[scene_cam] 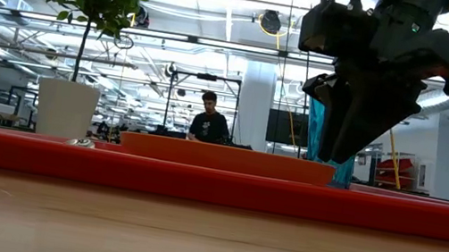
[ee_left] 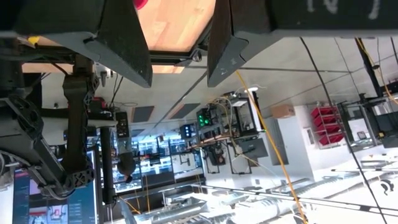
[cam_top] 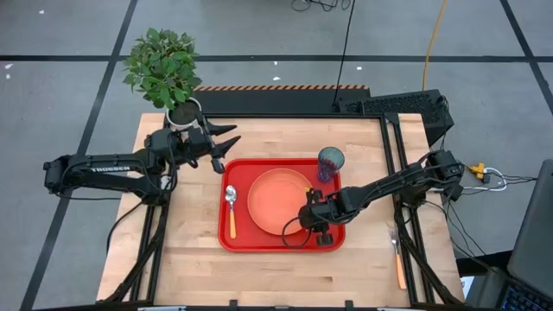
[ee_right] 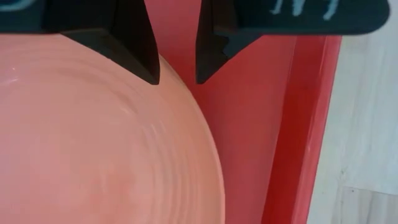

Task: Pick and place plate/cup/fork/spoon on tray
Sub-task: Adjust the orange plate on the red tray

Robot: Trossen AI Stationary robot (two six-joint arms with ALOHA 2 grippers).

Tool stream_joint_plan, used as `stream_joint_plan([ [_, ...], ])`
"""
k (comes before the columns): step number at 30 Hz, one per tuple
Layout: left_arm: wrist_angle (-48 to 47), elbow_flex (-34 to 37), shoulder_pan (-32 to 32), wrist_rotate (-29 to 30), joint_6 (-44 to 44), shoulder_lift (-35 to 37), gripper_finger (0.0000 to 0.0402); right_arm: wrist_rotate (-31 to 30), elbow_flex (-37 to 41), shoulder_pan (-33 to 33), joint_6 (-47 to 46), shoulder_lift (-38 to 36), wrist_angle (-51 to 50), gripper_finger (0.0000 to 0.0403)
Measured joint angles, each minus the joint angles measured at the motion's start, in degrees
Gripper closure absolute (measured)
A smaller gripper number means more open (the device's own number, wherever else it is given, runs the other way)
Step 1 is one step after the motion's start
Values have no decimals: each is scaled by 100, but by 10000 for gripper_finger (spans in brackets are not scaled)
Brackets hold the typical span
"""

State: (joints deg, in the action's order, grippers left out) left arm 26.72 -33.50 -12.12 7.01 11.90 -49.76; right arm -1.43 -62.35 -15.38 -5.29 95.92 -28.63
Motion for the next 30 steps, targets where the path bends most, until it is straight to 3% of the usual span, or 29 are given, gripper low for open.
stream_joint_plan([
  [30,-1,0,-2,2,7,1,243,-34,190,2,610,120,399,310],
])
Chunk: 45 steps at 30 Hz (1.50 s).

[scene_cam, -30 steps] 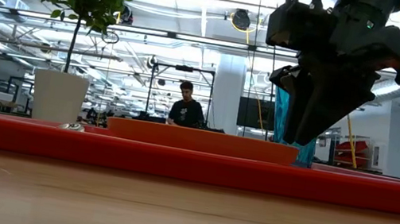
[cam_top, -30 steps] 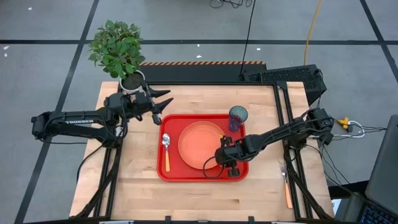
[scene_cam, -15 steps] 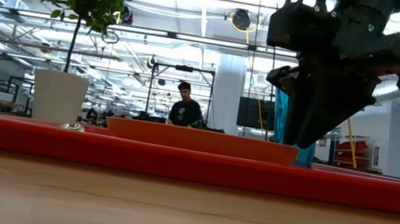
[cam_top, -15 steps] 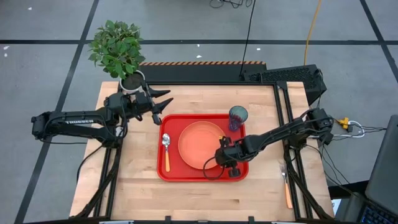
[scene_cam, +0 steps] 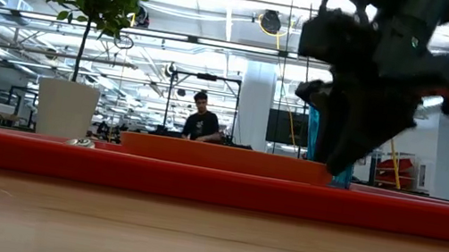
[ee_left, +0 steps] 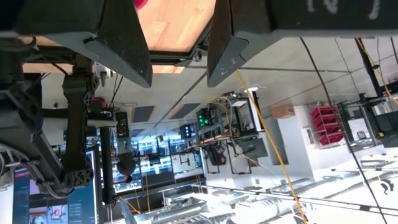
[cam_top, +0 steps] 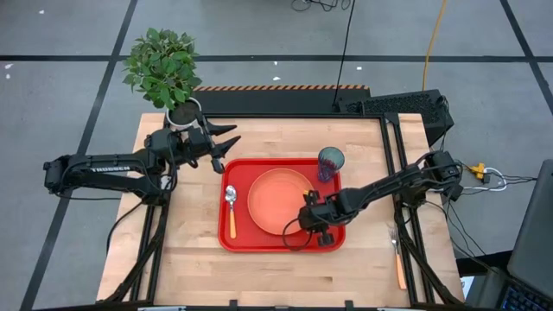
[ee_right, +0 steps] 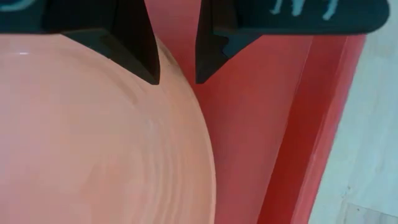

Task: Pick and place plate/cup/fork/spoon on tray
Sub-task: Adjust the orange plate on the red tray

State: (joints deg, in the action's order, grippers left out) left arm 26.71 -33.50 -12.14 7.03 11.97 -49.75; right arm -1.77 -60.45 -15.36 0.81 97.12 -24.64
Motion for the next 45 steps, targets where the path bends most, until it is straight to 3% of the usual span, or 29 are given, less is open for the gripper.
stream_joint_plan([
  [7,-8,0,2,0,2,1,243,28,609,-4,-219,0,535,310],
  [35,-10,0,1,0,31,0,243,-284,280,56,-152,-496,130,310],
  [41,-9,0,2,0,28,0,243,-233,280,92,-194,-496,126,310],
  [45,-10,0,2,0,27,-1,243,114,282,71,-444,-496,126,310],
])
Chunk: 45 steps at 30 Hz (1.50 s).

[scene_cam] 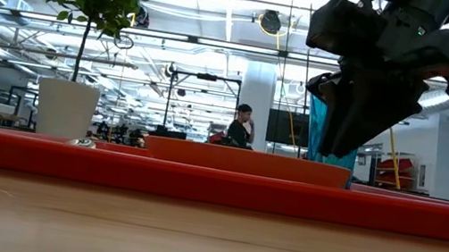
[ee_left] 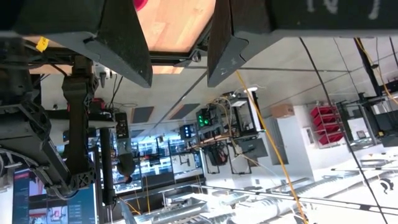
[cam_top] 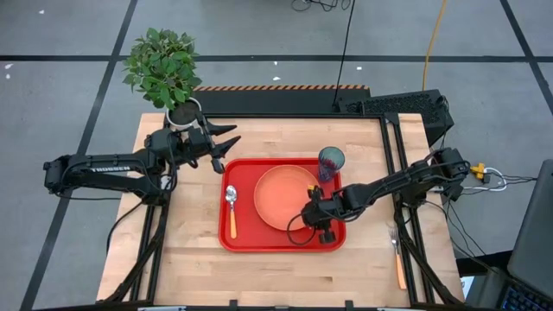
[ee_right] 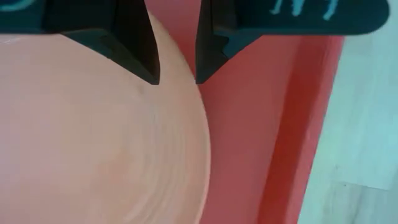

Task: Pick and place plate/cup/fork/spoon on tray
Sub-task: Adjust the orange plate on the red tray

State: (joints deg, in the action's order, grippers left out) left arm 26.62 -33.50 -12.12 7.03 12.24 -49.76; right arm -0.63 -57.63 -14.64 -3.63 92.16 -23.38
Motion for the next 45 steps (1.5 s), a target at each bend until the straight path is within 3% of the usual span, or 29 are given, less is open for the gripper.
stream_joint_plan([
  [17,4,0,0,0,-3,2,243,71,439,-62,-243,-2,454,310],
  [45,8,0,0,0,-3,1,243,544,303,-84,-452,-110,700,310],
])
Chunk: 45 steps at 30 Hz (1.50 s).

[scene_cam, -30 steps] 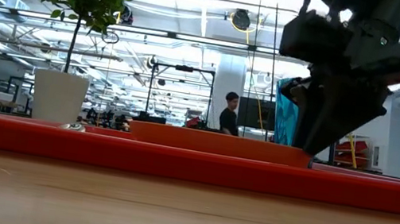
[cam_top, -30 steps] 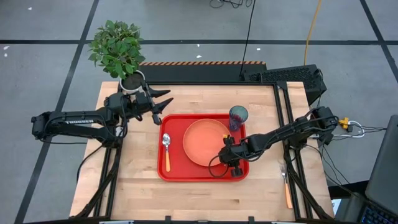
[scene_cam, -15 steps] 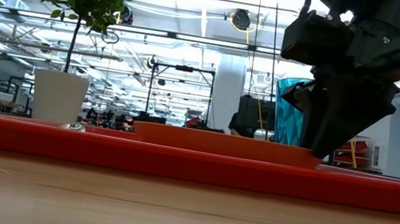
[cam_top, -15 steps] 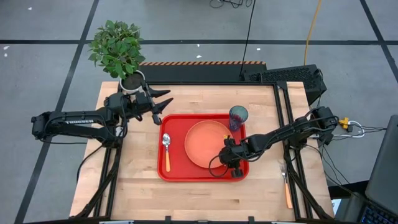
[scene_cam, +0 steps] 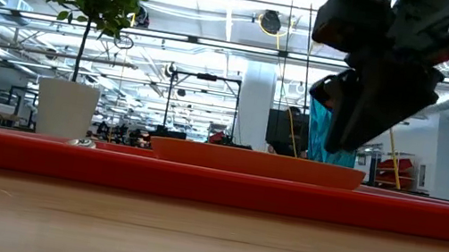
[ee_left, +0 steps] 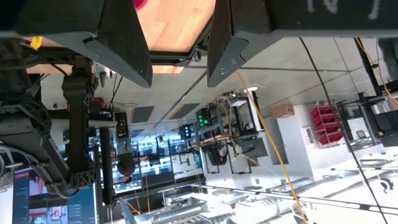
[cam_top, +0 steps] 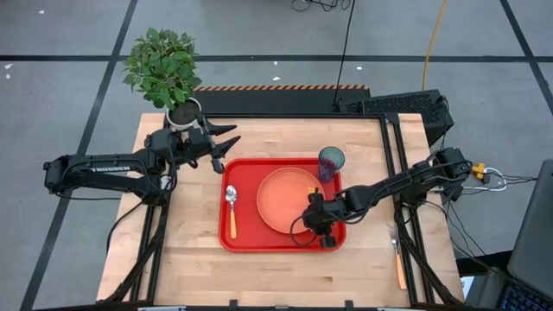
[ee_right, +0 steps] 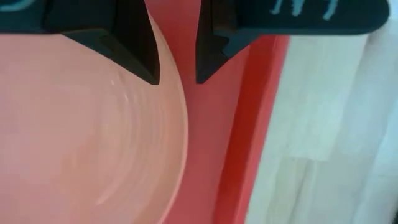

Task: Pick and place plate/cup/fork/spoon on tray
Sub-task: Adjust the orange plate on the red tray

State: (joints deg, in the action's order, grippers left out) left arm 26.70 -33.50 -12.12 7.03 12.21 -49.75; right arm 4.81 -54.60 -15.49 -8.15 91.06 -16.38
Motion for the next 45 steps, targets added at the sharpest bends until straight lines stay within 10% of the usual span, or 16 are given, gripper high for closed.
stream_joint_plan([
  [15,23,0,-2,0,8,-1,243,-1371,-3,57,26,-262,263,312],
  [22,23,0,-2,0,7,0,243,-1220,0,197,145,-156,227,394],
  [45,7,0,0,-2,11,0,243,-902,-1,304,370,755,800,403],
])
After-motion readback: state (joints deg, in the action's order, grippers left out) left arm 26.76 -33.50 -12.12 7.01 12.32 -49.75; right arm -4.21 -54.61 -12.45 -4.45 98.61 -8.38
